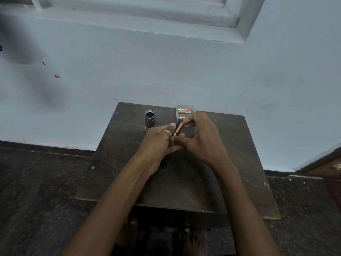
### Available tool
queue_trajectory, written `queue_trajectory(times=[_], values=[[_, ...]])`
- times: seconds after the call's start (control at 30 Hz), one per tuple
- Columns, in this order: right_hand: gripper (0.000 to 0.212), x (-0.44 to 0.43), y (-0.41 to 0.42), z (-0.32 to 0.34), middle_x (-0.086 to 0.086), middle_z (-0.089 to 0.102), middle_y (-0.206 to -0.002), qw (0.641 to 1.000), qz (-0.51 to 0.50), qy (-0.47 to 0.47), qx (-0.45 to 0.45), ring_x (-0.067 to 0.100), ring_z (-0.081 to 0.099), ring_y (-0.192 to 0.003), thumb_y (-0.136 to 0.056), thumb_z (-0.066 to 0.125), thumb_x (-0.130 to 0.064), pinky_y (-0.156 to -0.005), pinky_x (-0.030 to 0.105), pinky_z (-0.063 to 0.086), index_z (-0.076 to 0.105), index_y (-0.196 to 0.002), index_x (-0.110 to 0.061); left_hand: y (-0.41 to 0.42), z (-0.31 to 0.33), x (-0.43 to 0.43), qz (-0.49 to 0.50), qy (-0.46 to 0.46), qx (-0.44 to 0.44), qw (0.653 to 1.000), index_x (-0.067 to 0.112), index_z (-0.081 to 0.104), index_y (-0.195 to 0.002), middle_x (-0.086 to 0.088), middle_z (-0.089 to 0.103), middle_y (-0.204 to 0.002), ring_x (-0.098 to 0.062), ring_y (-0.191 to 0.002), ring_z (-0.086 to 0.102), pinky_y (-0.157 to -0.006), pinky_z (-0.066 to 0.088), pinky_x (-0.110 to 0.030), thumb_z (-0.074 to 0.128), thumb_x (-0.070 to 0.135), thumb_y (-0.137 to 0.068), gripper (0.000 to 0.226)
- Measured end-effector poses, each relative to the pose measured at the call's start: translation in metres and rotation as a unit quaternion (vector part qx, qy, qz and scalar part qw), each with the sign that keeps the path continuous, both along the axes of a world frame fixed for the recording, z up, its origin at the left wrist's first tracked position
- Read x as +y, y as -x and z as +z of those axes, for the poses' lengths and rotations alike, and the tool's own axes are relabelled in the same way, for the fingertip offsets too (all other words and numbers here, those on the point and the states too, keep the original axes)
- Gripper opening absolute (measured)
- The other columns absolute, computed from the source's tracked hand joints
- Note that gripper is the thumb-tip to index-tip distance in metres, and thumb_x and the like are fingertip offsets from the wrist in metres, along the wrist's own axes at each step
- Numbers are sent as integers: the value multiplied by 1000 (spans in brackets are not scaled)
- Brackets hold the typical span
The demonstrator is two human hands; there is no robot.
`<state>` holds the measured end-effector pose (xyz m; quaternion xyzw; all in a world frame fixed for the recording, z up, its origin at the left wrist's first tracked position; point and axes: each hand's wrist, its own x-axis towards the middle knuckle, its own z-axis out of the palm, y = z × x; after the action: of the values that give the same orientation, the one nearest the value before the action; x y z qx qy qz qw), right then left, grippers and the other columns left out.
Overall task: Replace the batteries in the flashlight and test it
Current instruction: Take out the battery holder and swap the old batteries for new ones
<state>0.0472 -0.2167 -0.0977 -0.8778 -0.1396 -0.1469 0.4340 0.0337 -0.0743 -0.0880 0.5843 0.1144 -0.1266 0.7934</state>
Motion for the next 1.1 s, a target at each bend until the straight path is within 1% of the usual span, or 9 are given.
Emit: queue_trajectory(times=[0.1,0.17,0.23,0.33,0.43,0.6,0.8,0.97,1.1], values=[[50,0,0,0,-2,58,-104,1000,4,14,2,8,59,-94,-67,89,-28,-73,36,58,52,-101,-32,0,1,0,2,3,0,1000,4,71,-95,-6,73,-70,-10,-75,73,-65,59,-25,48,22,-103,31],[45,0,1,1,-7,57,-102,1000,9,19,-1,5,61,-95,-68,83,-37,-72,35,59,54,-101,-33,-1,0,2,1,2,1,1000,3,71,-95,-8,73,-73,-10,-75,73,-65,59,-25,48,21,-103,31],[40,0,3,4,-12,57,-98,1000,10,25,-3,4,62,-94,-67,70,-47,-71,31,59,57,-101,-30,-1,-2,3,1,1,3,1000,3,72,-92,-11,73,-77,-12,-77,74,-66,59,-26,48,22,-103,32],[40,1,5,7,-14,56,-93,999,10,44,-17,5,62,-90,-69,61,-47,-69,30,58,62,-101,-22,-2,-5,5,-3,-9,0,1000,7,75,-83,-13,75,-81,-16,-80,74,-67,59,-27,49,23,-103,36],[38,2,7,9,-11,56,-92,997,22,63,-29,9,60,-88,-72,62,-41,-69,31,56,64,-99,-16,-4,-8,5,-1,-24,-2,1000,9,75,-81,-12,76,-80,-17,-82,75,-68,59,-28,51,25,-102,36],[26,1,8,11,-8,56,-96,995,30,95,-17,10,58,-89,-77,71,-26,-71,34,56,62,-99,-16,-5,-12,6,-11,-35,-1,999,12,78,-75,-11,76,-80,-17,-82,75,-69,59,-30,52,26,-101,40],[23,3,12,14,-3,60,-95,990,15,135,-32,16,59,-84,-78,69,-28,-70,37,54,62,-96,-16,-4,-11,2,-2,-49,-5,999,6,73,-85,-8,75,-75,-14,-76,73,-66,60,-28,50,24,-102,33],[28,8,15,15,2,63,-96,986,0,157,-51,22,59,-82,-79,68,-30,-69,40,50,58,-99,-14,-3,-9,0,-17,-81,-15,996,-5,71,-99,-24,74,-98,-25,-88,70,-83,60,-39,49,26,-103,38],[33,5,15,14,0,62,-93,989,0,139,-51,19,59,-81,-75,70,-28,-70,37,50,56,-102,-15,-3,-7,-1,-19,-80,-19,996,-8,69,-102,-30,70,-105,-28,-91,69,-87,59,-44,49,26,-103,39]])
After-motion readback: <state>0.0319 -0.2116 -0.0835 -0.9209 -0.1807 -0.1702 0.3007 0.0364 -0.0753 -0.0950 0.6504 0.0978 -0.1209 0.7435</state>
